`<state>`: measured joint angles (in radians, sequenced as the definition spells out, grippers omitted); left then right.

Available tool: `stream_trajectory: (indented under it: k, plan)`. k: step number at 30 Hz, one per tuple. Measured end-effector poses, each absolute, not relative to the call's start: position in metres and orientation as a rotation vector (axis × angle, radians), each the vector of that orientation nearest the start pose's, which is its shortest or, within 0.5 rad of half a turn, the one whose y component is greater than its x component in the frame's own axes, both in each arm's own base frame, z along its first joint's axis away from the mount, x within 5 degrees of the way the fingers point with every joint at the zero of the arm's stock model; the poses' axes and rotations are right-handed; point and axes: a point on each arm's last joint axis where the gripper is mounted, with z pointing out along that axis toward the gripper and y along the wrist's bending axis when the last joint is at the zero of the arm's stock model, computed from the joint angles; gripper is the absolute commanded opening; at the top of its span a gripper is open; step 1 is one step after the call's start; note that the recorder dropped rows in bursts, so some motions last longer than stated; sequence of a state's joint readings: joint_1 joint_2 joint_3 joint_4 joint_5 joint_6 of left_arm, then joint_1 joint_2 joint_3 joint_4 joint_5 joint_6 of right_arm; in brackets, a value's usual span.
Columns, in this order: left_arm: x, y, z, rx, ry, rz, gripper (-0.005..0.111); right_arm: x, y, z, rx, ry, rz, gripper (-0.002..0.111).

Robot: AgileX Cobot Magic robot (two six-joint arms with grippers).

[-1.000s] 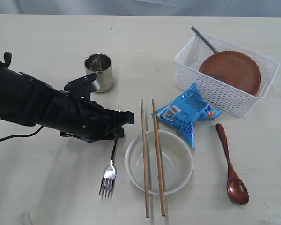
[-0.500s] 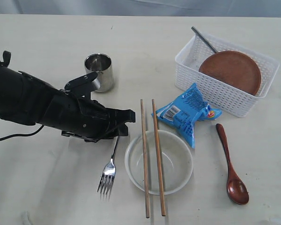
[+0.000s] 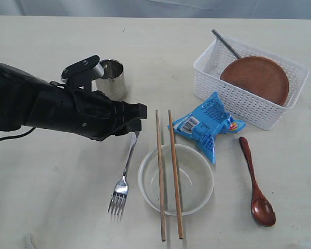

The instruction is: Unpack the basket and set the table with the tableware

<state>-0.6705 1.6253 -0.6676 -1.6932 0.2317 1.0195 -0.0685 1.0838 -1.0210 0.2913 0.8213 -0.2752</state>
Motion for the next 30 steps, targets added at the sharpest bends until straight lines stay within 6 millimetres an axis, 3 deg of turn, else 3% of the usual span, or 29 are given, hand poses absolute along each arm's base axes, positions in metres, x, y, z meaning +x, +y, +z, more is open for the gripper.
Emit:
stream_trajectory:
  k: [5, 11, 17, 24, 30]
  plan:
    - [0.212, -0.193, 0.167, 0.137, 2.55, -0.831, 0.002, 0.222, 0.004, 0.351, -0.108, 2.353, 0.182, 0.006]
    - [0.205, -0.188, 0.19, 0.177, 2.466, -0.863, 0.0, 0.253, 0.002, 0.334, -0.098, 2.439, 0.199, 0.035]
    - [0.195, -0.179, 0.226, 0.273, 2.319, -0.876, 0.0, 0.302, 0.008, 0.323, -0.285, 2.448, 0.237, 0.04]
    - [0.169, -0.148, 0.23, 0.242, 2.253, -0.798, 0.0, 0.356, 0.055, 0.297, -0.728, 2.397, 0.245, 0.04]
    - [0.144, -0.124, 0.228, 0.208, 2.205, -0.787, 0.0, 0.391, 0.098, 0.253, -1.095, 2.381, 0.091, 0.04]
